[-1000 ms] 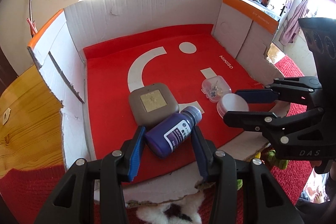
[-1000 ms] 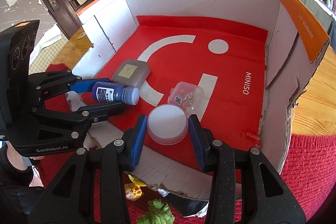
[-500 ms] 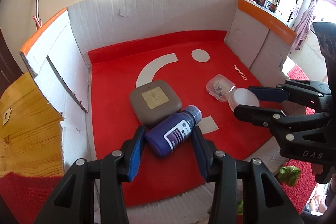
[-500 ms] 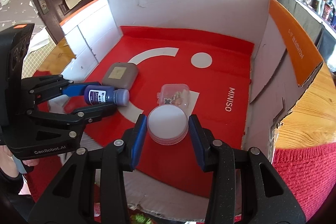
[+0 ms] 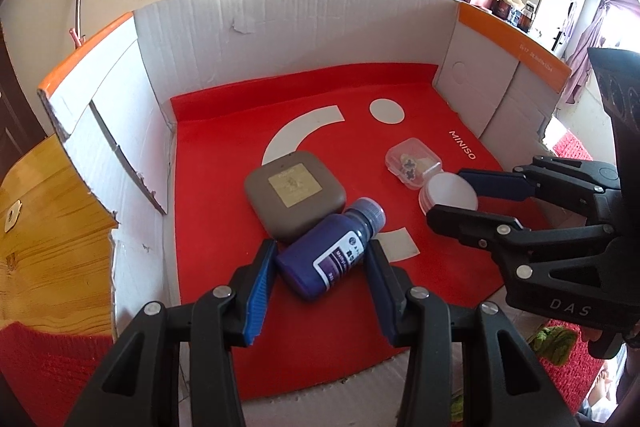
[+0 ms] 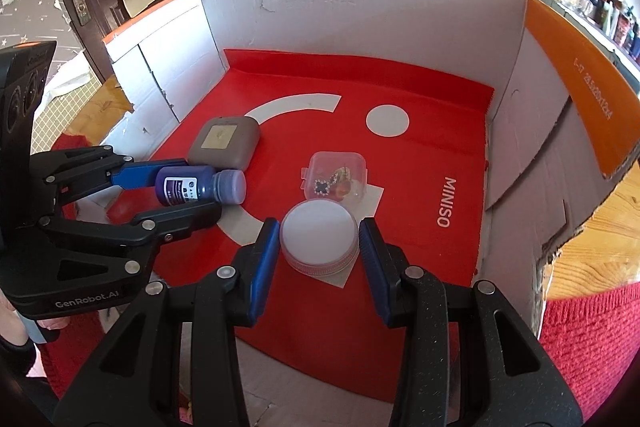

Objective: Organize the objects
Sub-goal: 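Lower and open the left tool on the mat while the right tool releases the white tin, then withdraw both open tools from the cardboard box toward the items on the rug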

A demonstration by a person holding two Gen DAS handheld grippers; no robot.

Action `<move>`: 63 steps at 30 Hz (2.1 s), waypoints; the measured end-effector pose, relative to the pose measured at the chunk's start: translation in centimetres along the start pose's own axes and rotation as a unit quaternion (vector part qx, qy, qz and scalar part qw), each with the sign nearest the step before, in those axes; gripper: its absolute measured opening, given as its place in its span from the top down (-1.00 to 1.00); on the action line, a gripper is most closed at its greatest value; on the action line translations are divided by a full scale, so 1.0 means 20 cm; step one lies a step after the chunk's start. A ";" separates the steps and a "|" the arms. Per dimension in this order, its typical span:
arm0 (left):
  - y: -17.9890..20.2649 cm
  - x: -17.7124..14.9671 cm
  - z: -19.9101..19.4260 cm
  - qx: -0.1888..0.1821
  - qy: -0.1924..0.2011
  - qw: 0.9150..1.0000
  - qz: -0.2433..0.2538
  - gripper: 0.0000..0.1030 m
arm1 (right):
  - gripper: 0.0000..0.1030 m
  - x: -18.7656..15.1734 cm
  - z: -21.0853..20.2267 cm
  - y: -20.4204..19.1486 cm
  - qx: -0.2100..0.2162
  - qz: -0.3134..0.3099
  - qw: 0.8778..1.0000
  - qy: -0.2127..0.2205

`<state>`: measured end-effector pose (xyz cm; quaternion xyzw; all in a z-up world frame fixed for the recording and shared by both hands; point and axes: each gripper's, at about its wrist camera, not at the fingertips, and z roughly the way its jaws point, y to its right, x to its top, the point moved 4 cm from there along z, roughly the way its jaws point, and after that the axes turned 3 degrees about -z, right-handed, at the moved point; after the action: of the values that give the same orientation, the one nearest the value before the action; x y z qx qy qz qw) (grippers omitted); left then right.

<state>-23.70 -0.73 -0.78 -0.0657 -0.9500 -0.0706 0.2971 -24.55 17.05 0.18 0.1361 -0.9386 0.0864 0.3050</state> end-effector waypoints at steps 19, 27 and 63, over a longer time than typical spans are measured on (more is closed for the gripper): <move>0.04 -0.11 -0.08 -0.004 0.008 1.000 -0.020 0.09 | 0.23 -0.02 -0.01 -0.01 0.009 -0.049 0.999 0.004; 0.02 -0.04 -0.03 0.003 0.000 1.000 -0.024 0.09 | 0.23 -0.01 -0.01 0.00 0.006 -0.026 1.000 0.007; 0.05 -0.05 -0.15 0.037 0.056 0.998 -0.005 -0.28 | 0.03 -0.06 -0.18 -0.03 -0.001 -0.013 0.999 0.050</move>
<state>-20.97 -0.37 1.14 -0.0460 -0.9341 -0.0408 0.3516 -21.46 17.60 2.48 0.1431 -0.9205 0.0883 0.3528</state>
